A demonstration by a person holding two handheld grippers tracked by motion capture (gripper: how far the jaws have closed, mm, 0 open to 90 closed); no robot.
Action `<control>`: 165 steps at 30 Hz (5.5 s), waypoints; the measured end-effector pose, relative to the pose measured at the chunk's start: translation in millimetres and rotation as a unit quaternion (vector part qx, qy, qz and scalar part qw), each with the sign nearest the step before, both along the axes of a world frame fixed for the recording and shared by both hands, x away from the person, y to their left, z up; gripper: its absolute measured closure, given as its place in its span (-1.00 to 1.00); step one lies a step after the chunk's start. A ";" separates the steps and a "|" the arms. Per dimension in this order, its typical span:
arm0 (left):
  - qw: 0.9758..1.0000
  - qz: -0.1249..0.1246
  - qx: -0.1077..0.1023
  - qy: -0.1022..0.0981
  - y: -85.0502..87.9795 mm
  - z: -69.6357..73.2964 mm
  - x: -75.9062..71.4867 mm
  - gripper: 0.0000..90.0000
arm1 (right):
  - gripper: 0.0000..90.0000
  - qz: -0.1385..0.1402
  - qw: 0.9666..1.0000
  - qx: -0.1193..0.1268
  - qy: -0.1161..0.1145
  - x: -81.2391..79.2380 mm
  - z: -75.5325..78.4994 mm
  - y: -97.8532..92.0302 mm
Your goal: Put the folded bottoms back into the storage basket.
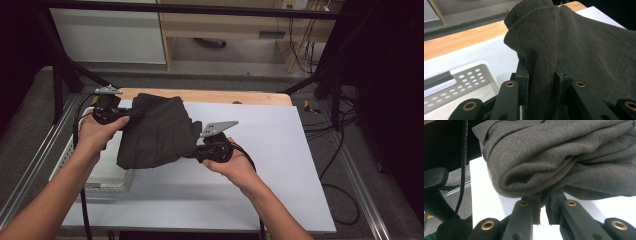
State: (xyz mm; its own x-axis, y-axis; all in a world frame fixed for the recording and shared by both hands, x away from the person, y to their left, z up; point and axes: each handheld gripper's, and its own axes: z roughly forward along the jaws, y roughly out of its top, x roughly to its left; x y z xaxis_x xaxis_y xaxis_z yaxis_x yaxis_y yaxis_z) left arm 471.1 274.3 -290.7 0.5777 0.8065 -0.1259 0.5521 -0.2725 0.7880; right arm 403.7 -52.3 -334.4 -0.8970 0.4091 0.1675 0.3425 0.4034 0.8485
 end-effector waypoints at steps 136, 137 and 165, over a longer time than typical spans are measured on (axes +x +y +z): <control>0.993 0.112 0.016 -0.021 124.9 1.1 -13.2 0.56 | 0.86 0.066 0.998 0.023 -0.004 20.6 -8.7 148.9; 0.993 0.112 0.016 -0.021 124.8 1.0 -13.1 0.56 | 0.86 0.067 0.997 0.023 -0.005 20.7 -8.9 149.1; 0.993 0.115 0.019 -0.015 130.1 -7.8 -14.5 0.56 | 0.86 0.074 0.997 0.011 -0.002 17.6 -20.2 160.3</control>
